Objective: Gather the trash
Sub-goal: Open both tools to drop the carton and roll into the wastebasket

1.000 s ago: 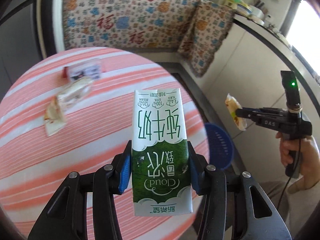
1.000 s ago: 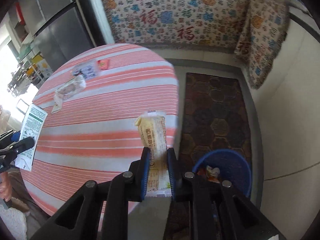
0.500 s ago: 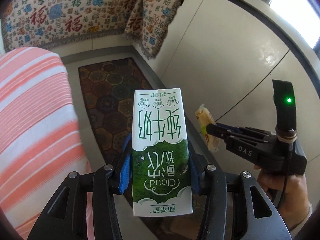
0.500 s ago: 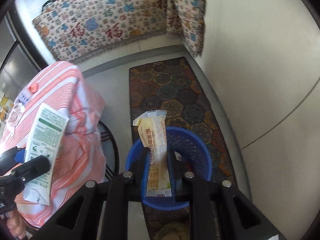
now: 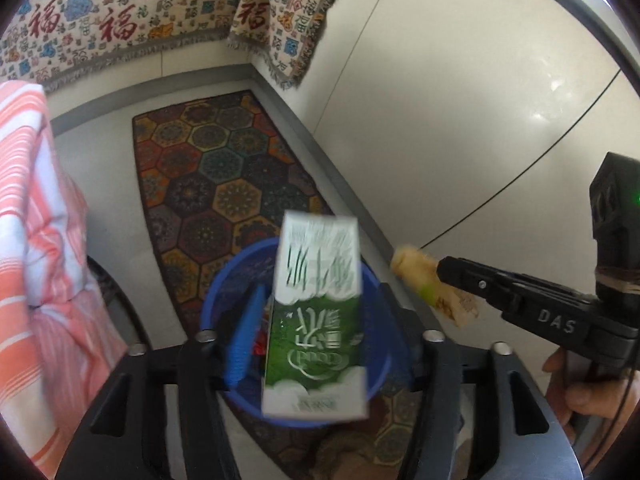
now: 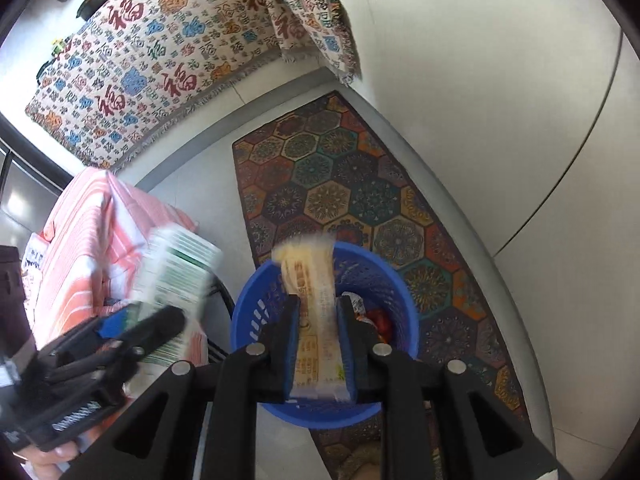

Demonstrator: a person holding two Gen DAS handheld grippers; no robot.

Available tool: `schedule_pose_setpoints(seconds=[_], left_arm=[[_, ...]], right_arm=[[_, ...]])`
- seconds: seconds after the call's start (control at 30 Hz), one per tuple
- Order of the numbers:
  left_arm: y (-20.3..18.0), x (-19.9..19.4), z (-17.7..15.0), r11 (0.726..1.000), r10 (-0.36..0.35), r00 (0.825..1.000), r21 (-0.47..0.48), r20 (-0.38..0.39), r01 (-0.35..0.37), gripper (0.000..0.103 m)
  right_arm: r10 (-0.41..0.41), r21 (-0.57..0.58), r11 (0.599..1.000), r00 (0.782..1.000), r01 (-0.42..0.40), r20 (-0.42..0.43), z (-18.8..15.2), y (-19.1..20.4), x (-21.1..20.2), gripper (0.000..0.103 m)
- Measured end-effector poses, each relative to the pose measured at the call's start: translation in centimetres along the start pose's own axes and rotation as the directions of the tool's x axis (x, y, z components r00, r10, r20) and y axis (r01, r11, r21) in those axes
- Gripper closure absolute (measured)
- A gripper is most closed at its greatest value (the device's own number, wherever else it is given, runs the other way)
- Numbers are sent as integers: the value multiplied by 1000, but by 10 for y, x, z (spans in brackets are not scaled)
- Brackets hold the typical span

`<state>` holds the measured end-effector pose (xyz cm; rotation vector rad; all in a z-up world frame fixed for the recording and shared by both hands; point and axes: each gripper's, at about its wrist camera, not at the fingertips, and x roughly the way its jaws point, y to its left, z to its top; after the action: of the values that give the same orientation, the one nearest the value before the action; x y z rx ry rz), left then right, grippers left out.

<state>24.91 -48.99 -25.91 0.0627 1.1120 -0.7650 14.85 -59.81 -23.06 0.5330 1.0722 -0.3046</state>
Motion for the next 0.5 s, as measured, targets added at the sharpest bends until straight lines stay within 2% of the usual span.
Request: schedule_pose_setpoints(seconds=[0.03, 0.07, 0.13, 0.23, 0.3, 0.4, 0.5], left_arm=[[0, 4, 1, 1000, 5, 1000, -4, 0, -5, 28], [0, 7, 2, 1000, 9, 1000, -8, 2, -9, 26], [0, 9, 3, 1000, 11, 1000, -15, -5, -11, 26], [0, -6, 0, 1000, 14, 1000, -21, 5, -14, 26], [0, -24, -3, 1000, 26, 999, -7, 23, -26, 26], [5, -62, -18, 998, 47, 997, 27, 53, -48, 20], [21, -109, -44, 996, 65, 994, 51, 93, -69, 15]], right_arm=[[7, 9, 1000, 1000, -7, -2, 0, -4, 0, 81], [13, 16, 1000, 1000, -13, -4, 1, -6, 1, 81], [13, 25, 1000, 1000, -13, 3, 2, -8, 0, 71], [14, 26, 1000, 999, -15, 39, 4, -8, -10, 66], [-9, 4, 1000, 997, 9, 76, 6, -4, -18, 66], [-37, -47, 998, 989, 44, 142, 9, 13, -32, 66], [-18, -99, 994, 980, 38, 197, 11, 36, -46, 65]])
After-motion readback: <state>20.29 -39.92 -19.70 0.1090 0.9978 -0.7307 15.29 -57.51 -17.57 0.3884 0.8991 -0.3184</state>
